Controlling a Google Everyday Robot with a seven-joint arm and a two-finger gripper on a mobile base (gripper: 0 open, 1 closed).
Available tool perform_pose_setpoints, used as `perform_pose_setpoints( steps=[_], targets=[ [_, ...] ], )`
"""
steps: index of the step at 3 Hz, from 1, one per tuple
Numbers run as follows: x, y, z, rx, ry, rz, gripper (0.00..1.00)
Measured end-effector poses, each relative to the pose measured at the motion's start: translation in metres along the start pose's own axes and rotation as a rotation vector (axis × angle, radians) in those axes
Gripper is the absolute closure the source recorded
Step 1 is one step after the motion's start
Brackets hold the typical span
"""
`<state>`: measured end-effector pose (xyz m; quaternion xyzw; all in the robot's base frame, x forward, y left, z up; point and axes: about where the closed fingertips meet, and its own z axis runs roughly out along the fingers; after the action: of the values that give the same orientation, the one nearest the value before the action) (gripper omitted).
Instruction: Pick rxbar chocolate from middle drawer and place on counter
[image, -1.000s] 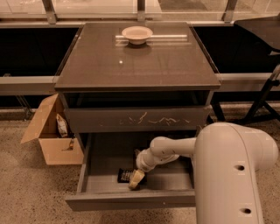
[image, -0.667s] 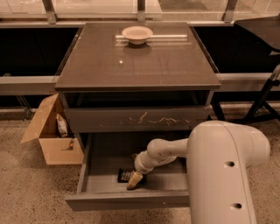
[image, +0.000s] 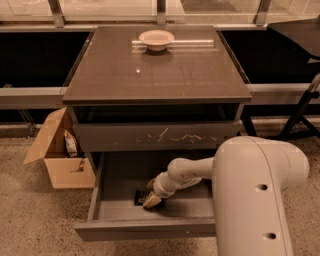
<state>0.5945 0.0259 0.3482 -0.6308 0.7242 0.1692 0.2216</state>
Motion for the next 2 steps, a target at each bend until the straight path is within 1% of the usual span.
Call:
perform_pose_setpoints(
  steps=[1, 2],
  targets=[
    [-0.0038, -0.0002, -0.0059, 0.0, 0.0, 0.0, 0.84],
    [0.0015, -0.0028, -0.0086, 0.023, -0.001, -0.016, 1.0]
  ],
)
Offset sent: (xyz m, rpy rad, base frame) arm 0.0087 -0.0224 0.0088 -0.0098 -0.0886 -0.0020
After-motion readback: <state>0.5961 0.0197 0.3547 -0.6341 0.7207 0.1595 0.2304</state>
